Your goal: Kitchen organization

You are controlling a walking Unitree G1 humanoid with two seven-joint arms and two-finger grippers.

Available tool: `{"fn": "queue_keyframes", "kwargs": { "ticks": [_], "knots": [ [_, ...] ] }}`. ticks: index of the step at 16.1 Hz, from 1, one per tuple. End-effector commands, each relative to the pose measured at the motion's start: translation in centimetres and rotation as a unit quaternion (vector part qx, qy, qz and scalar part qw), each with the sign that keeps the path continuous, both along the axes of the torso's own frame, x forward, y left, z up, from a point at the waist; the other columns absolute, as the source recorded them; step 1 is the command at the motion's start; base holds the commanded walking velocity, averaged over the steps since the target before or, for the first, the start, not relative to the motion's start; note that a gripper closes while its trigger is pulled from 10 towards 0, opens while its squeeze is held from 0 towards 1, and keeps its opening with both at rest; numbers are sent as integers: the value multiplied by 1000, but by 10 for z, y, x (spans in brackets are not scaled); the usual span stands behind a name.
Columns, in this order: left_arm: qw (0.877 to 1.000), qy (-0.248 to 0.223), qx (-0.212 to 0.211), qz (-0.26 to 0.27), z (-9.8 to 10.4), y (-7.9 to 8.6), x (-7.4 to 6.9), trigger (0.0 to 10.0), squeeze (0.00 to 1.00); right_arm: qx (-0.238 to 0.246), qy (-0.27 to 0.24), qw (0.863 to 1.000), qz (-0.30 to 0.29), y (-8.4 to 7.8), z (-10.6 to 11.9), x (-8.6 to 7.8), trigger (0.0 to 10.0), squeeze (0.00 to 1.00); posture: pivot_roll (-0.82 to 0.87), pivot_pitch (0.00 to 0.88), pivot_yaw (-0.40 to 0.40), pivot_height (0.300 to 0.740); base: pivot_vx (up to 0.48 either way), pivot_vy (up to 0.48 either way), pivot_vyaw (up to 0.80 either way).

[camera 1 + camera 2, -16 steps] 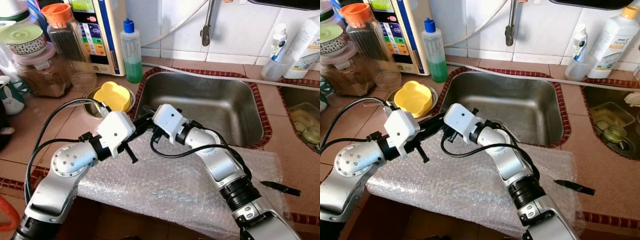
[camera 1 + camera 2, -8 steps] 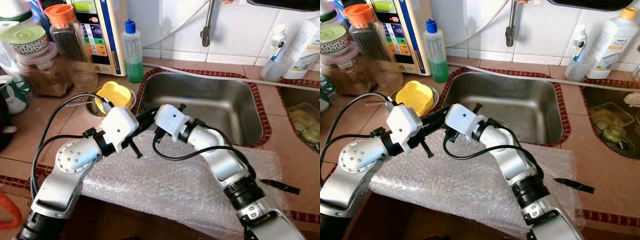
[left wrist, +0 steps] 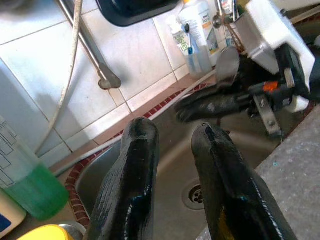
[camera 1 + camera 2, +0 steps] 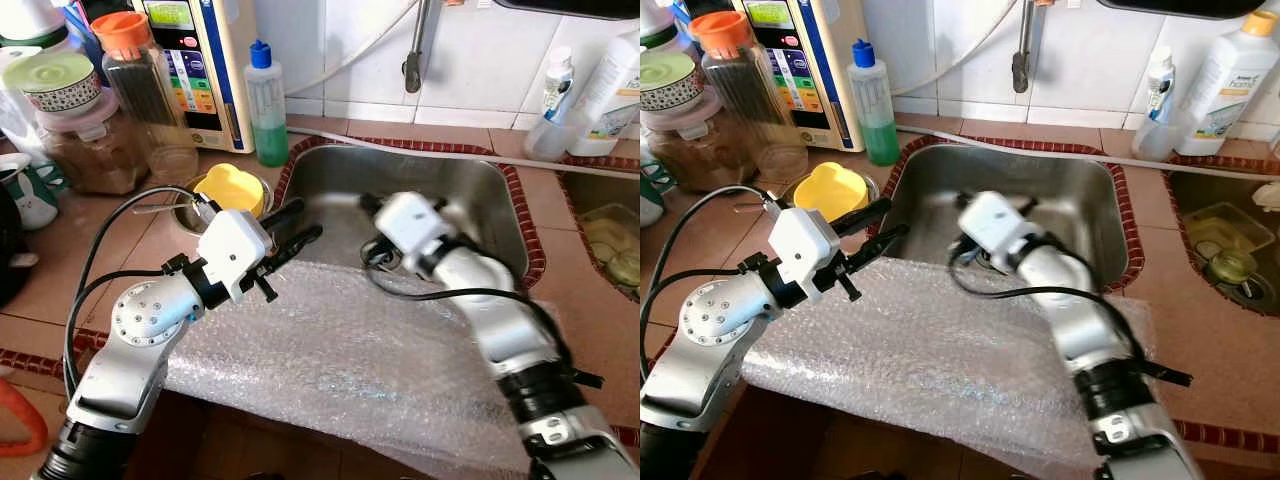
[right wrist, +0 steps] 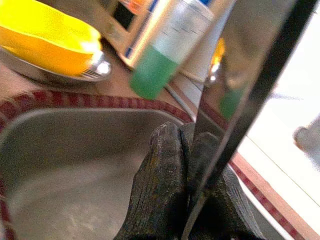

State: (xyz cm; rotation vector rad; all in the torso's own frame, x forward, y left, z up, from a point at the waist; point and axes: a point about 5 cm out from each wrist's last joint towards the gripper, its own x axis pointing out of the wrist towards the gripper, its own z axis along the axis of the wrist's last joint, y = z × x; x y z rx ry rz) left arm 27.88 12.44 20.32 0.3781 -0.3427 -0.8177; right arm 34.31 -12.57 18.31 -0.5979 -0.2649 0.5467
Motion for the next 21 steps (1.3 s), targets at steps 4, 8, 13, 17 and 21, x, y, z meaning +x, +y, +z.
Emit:
{"fn": "queue_keyframes", "kwargs": {
  "ticks": [4, 8, 13, 17, 21],
  "knots": [
    [999, 32, -35, 9, -7, 4, 1, 10000, 1000, 51, -7, 997, -50, -42, 8, 3, 0, 0, -178, 127, 93, 740, 0, 0, 0],
    [997, 49, -49, 23, -13, 10, 4, 10000, 1000, 109, 21, 989, -102, -66, 5, 13, 2941, 0, -166, 138, 101, 740, 0, 0, 0],
    [997, 59, -36, 32, -17, 16, 4, 10000, 1000, 169, 74, 973, -142, -77, -12, 20, 10000, 1000, -138, 145, 110, 740, 0, 0, 0],
    [997, 59, -28, 33, -16, 18, 7, 10000, 1000, 187, 107, 961, -176, -85, -19, 25, 10000, 1000, -141, 144, 115, 740, 0, 0, 0],
    [998, 60, -23, 16, -15, 16, 7, 10000, 1000, 187, 125, 955, -191, -89, -23, 27, 10000, 1000, -146, 143, 112, 740, 0, 0, 0]
  ]
}}
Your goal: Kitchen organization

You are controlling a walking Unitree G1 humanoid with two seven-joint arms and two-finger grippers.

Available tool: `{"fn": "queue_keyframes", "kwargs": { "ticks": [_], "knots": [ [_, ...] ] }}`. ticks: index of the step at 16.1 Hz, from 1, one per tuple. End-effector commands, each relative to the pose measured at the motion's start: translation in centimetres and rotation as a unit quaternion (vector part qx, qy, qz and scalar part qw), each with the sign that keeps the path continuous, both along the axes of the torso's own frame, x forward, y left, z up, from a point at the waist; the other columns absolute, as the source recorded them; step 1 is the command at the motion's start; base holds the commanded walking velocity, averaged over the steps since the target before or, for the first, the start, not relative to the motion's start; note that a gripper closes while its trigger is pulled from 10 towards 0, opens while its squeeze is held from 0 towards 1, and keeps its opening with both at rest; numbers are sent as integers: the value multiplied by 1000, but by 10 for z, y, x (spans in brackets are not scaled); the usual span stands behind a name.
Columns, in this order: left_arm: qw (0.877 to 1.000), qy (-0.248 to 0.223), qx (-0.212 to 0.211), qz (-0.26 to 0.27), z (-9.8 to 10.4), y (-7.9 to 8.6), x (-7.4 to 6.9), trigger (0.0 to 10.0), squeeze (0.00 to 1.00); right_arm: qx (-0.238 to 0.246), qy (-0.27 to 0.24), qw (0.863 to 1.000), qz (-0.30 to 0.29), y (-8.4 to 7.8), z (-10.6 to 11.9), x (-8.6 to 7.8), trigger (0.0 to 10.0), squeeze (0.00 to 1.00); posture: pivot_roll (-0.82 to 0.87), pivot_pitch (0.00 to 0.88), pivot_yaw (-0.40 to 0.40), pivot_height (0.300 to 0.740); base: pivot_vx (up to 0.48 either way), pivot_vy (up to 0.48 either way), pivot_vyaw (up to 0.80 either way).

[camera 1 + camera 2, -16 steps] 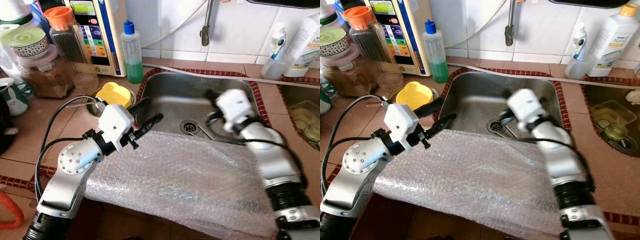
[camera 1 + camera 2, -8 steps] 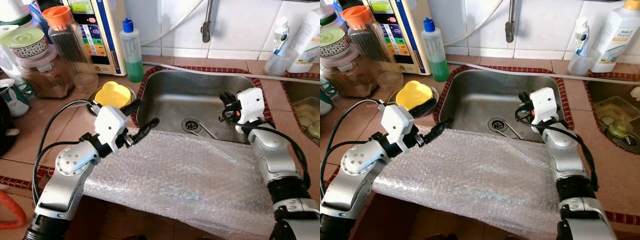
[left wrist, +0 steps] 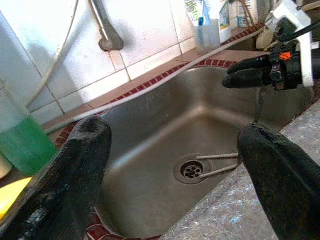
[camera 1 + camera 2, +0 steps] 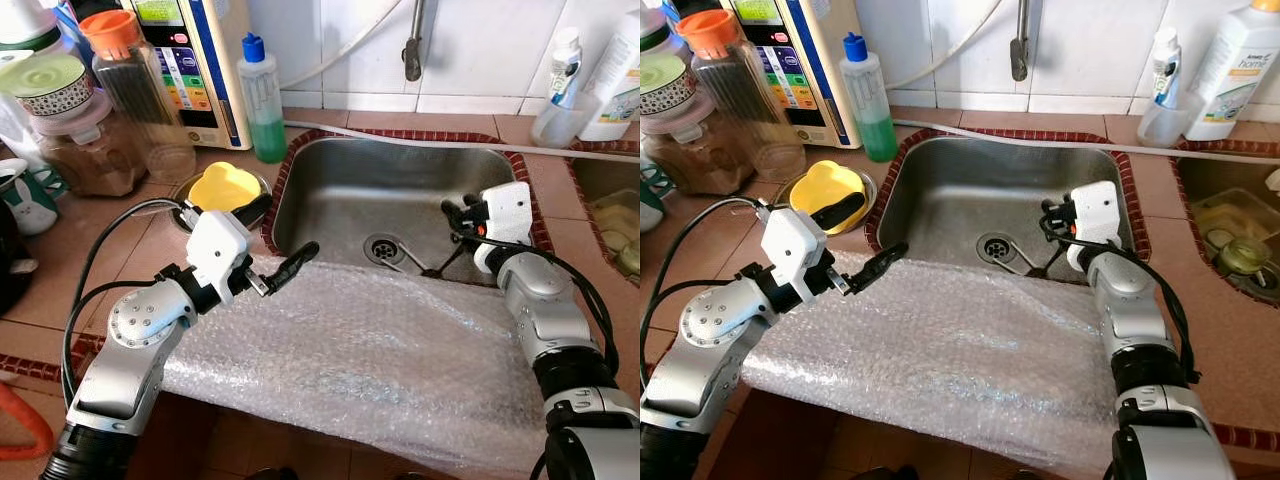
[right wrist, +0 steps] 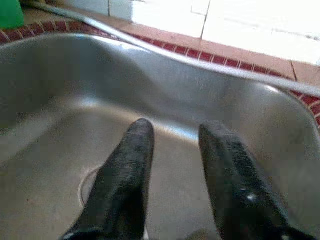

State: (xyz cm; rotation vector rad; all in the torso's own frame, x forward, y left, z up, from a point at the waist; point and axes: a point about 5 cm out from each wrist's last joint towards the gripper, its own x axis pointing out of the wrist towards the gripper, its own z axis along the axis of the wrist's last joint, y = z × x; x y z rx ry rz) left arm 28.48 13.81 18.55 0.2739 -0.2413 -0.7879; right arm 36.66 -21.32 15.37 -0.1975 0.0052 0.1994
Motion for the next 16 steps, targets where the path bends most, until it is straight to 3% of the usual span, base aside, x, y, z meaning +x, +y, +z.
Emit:
{"fn": "queue_keyframes", "kwargs": {
  "ticks": [1, 8, 11, 14, 16],
  "knots": [
    [1000, 1, 10, -11, 2, 1, 1, 10000, 1000, -3, 1, 1000, -3, -2, 6, 4, 10000, 1000, -149, 140, 113, 740, 0, 0, 0],
    [999, 12, 28, -33, -2, -1, 0, 10000, 1000, -11, 25, 1000, 8, -1, 1, 4, 10000, 1000, -150, 132, 117, 740, 0, 0, 0],
    [1000, 3, 22, -13, 0, 4, 3, 10000, 1000, -20, 47, 998, 24, 3, -5, 2, 10000, 1000, -148, 126, 118, 740, 0, 0, 0],
    [997, -27, -33, 64, 11, 18, 15, 10000, 1000, 15, 12, 997, 80, 28, 2, -3, 10000, 1000, -152, 124, 116, 740, 0, 0, 0],
    [994, -35, -38, 93, 10, 24, 18, 10000, 1000, 25, -3, 994, 109, 43, 6, -7, 10000, 1000, -158, 126, 114, 740, 0, 0, 0]
  ]
}}
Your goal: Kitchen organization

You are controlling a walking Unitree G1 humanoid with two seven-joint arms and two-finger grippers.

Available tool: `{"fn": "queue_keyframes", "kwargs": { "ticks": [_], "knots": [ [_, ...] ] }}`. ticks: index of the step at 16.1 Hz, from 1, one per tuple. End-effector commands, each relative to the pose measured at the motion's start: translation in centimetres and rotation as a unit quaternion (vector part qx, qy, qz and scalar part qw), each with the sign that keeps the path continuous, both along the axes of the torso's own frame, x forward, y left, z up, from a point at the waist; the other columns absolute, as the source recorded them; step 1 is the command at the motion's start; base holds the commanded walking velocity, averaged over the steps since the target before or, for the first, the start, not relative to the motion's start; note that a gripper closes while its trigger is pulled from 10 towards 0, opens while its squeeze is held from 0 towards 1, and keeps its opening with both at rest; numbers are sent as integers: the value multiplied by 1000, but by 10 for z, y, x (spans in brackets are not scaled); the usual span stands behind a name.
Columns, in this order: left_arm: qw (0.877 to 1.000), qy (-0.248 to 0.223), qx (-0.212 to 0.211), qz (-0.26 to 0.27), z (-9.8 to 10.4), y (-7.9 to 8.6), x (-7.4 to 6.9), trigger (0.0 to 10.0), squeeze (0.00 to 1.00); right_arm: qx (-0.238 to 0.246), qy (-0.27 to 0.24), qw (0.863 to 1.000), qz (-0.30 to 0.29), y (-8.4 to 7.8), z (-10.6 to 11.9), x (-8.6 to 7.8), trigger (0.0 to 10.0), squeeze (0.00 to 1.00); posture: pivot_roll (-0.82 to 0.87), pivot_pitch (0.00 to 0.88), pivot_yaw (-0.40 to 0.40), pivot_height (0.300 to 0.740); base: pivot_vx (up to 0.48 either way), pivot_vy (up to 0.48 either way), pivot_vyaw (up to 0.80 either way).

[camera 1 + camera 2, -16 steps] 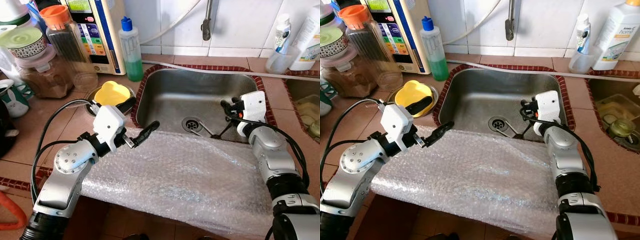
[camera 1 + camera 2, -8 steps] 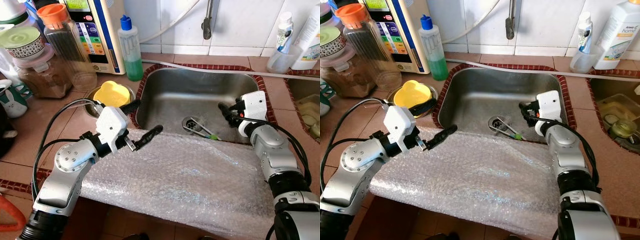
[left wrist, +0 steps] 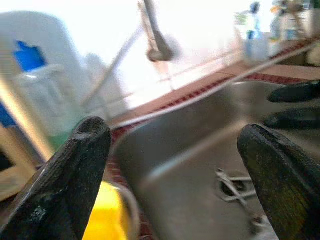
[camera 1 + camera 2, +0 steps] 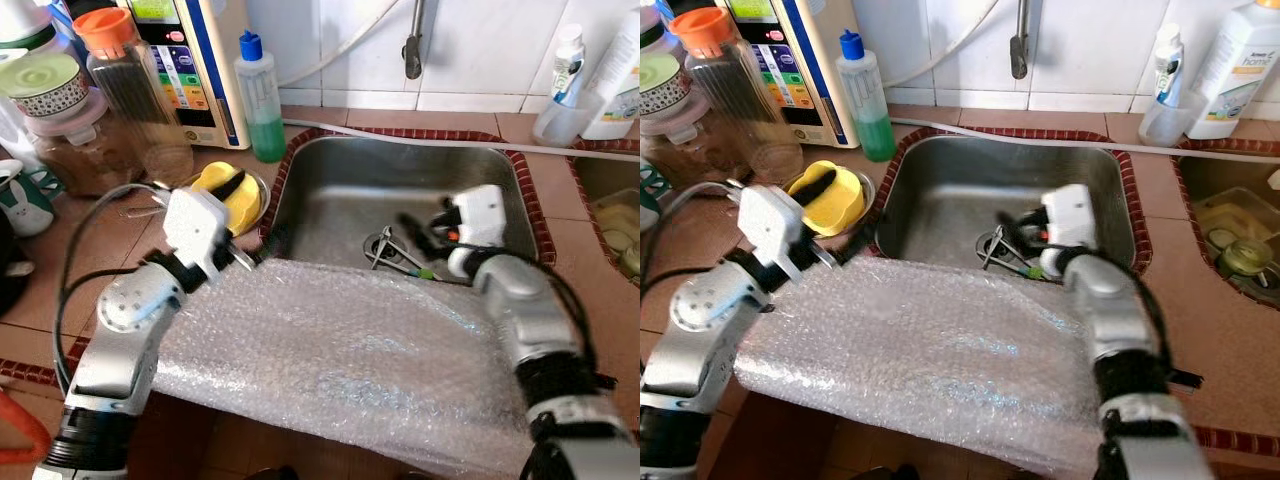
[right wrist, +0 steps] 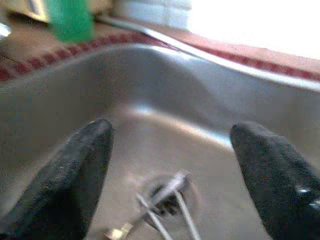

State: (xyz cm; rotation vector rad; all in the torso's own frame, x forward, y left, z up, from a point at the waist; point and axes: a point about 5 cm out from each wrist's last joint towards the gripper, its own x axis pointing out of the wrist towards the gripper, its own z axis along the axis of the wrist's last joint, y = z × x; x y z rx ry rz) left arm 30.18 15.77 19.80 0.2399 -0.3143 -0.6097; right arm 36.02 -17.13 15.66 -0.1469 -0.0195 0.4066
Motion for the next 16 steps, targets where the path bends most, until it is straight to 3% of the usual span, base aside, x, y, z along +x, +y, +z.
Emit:
{"fn": "queue_keyframes", "kwargs": {
  "ticks": [1, 4, 5, 7, 9, 11, 12, 13, 15, 16],
  "knots": [
    [1000, 3, -9, 26, -2, 7, 3, 10000, 1000, 2, -7, 1000, 16, 8, 4, -3, 10000, 1000, -160, 126, 112, 740, 0, 0, 0],
    [992, 10, -53, 117, -9, 24, 12, 10000, 1000, 30, -24, 996, 75, 41, 11, -17, 10000, 1000, -167, 128, 105, 740, 0, 0, 0],
    [990, 10, -60, 124, -9, 26, 12, 10000, 1000, 33, -25, 996, 81, 44, 12, -19, 10000, 1000, -167, 128, 105, 740, 0, 0, 0],
    [978, 36, -98, 181, -18, 39, 16, 10000, 1000, 56, -47, 987, 145, 71, 21, -36, 10000, 1000, -168, 132, 104, 740, 0, 0, 0],
    [971, 46, -114, 206, -22, 44, 18, 10000, 1000, 53, -57, 982, 172, 82, 25, -46, 10000, 1000, -171, 132, 104, 740, 0, 0, 0],
    [956, 74, -117, 258, -31, 52, 23, 10000, 1000, 50, -62, 978, 190, 90, 29, -53, 10000, 1000, -171, 132, 104, 740, 0, 0, 0],
    [950, 93, -124, 271, -35, 53, 25, 10000, 647, 52, -62, 978, 193, 91, 30, -55, 10000, 1000, -172, 134, 102, 740, 0, 0, 0],
    [945, 103, -138, 279, -38, 52, 27, 10000, 0, 53, -63, 977, 198, 93, 31, -58, 10000, 1000, -172, 134, 102, 740, 0, 0, 0],
    [940, 107, -145, 288, -39, 52, 29, 10000, 0, 61, -65, 973, 213, 97, 35, -63, 10000, 1000, -175, 137, 103, 740, 0, 0, 0],
    [933, 114, -159, 303, -41, 52, 30, 10000, 0, 74, -63, 968, 233, 101, 39, -67, 10000, 1000, -175, 137, 103, 740, 0, 0, 0]
  ]
}}
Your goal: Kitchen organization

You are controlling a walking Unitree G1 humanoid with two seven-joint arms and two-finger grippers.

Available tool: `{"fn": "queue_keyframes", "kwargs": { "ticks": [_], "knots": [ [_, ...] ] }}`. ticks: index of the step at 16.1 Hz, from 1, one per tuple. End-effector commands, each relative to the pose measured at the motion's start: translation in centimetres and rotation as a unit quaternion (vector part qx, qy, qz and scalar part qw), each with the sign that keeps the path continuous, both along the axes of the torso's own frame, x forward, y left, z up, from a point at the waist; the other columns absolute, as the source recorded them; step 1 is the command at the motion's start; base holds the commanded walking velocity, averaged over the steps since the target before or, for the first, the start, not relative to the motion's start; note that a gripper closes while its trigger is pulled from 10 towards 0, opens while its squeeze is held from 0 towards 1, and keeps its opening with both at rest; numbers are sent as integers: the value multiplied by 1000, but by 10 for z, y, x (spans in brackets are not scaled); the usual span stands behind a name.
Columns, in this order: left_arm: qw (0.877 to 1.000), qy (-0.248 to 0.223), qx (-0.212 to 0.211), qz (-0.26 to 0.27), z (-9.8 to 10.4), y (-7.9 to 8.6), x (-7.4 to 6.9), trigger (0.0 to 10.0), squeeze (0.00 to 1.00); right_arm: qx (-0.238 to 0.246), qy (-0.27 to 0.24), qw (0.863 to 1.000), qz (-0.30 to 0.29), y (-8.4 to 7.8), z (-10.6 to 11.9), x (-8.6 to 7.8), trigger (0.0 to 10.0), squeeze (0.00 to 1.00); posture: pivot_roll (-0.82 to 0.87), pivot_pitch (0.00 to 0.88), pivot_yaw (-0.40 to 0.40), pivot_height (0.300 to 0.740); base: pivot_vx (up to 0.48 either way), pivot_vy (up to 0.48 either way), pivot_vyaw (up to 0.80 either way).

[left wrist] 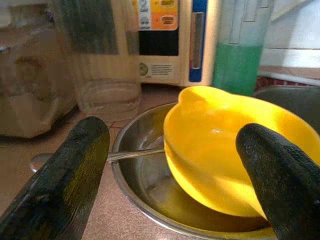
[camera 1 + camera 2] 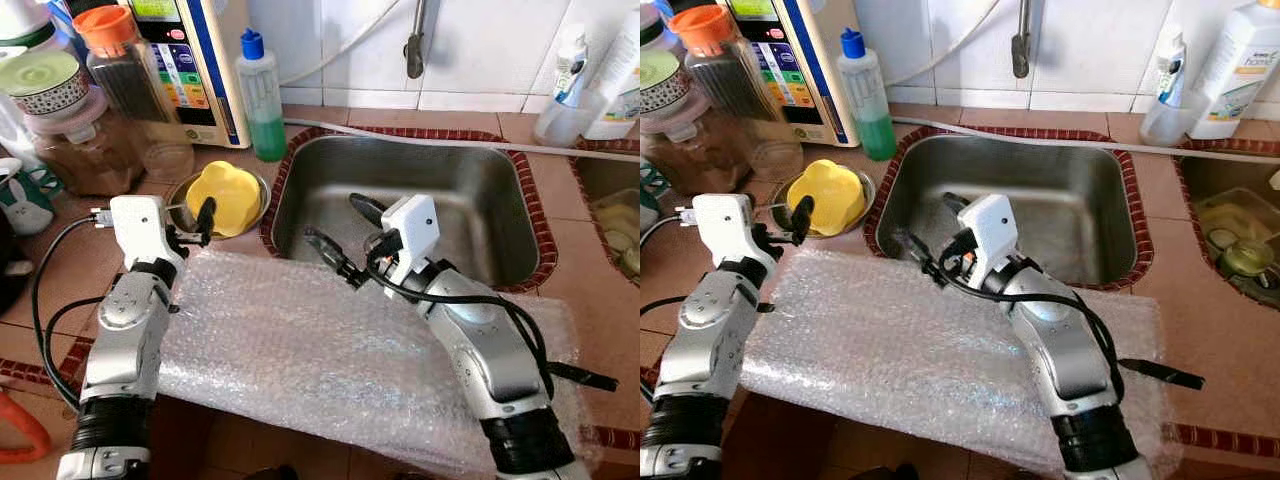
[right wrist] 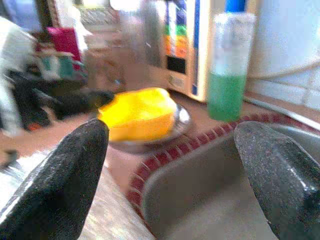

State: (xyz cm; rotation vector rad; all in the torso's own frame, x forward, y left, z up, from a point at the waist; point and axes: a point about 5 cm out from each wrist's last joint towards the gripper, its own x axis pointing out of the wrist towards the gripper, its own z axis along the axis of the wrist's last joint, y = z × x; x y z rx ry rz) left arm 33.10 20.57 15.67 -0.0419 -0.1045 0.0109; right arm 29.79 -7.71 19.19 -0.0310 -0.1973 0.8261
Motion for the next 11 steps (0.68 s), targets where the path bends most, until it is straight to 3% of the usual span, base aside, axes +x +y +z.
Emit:
{"fn": "queue_keyframes", "kwargs": {
  "ticks": [1, 4, 8, 11],
  "knots": [
    [1000, 8, -17, 22, -1, 6, 2, 10000, 0, 13, -2, 999, 36, 10, 5, -8, 10000, 1000, -175, 137, 103, 740, 0, 0, 0],
    [998, 4, -37, 49, 2, 13, 3, 10000, 0, 2, 3, 996, 84, 19, 5, -21, 10000, 1000, -175, 141, 104, 740, 0, 0, 0],
    [997, -2, -42, 66, 4, 19, 2, 10000, 0, 0, 12, 996, 89, 19, 5, -23, 10000, 1000, -172, 140, 102, 740, 0, 0, 0],
    [997, 10, -64, 43, 4, 11, 6, 10000, 0, -4, 11, 996, 89, 18, 5, -21, 10000, 1000, -170, 137, 100, 740, 0, 0, 0]
  ]
}}
